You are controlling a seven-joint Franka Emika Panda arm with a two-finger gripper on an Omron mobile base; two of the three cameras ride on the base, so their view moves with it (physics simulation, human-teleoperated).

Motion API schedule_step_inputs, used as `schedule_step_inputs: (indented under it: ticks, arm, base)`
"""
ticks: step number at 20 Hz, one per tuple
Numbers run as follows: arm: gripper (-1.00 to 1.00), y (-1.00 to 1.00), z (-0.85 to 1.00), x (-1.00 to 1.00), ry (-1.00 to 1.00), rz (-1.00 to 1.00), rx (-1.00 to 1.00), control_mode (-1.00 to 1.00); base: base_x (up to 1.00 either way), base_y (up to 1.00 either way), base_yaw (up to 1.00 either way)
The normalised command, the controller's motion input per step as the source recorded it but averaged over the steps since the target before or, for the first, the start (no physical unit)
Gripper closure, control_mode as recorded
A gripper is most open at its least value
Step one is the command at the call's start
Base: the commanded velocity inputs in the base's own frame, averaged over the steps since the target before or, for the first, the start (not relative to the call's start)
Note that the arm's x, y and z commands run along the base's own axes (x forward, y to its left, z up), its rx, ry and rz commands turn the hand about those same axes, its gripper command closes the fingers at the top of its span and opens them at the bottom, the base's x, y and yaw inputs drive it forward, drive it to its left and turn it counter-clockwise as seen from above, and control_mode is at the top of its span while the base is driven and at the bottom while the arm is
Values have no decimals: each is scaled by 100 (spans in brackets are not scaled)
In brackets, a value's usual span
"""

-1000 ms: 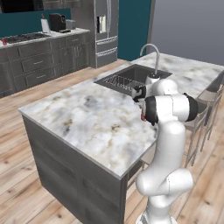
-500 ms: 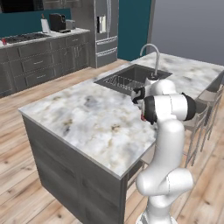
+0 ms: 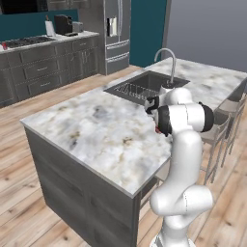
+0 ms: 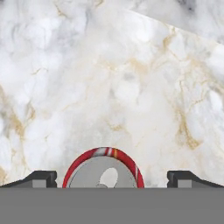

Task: Four empty soda cans are scattered around the kitchen. Gather all the cans and cluster them next to the stove for recycling.

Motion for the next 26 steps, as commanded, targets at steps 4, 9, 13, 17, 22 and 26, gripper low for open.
schedule_step_inputs:
  ticks: [4, 9, 13, 17, 22, 26]
  arm:
    - [-100, -2, -10, 3, 0, 0, 0, -100]
    - [-100, -1, -11, 1, 0, 0, 0, -100]
    - [100, 0, -7, 0, 2, -1, 0, -100]
    - [100, -1, 0, 1, 1, -1, 0, -100]
    - [100, 0, 0, 0, 0, 0, 0, -100]
    - [100, 0, 1, -9, -6, 0, 0, -100]
  base:
    - [0, 0, 0]
    - [0, 0, 0]
    - [0, 0, 0]
    - [0, 0, 0]
    - [0, 0, 0]
    - [0, 0, 0]
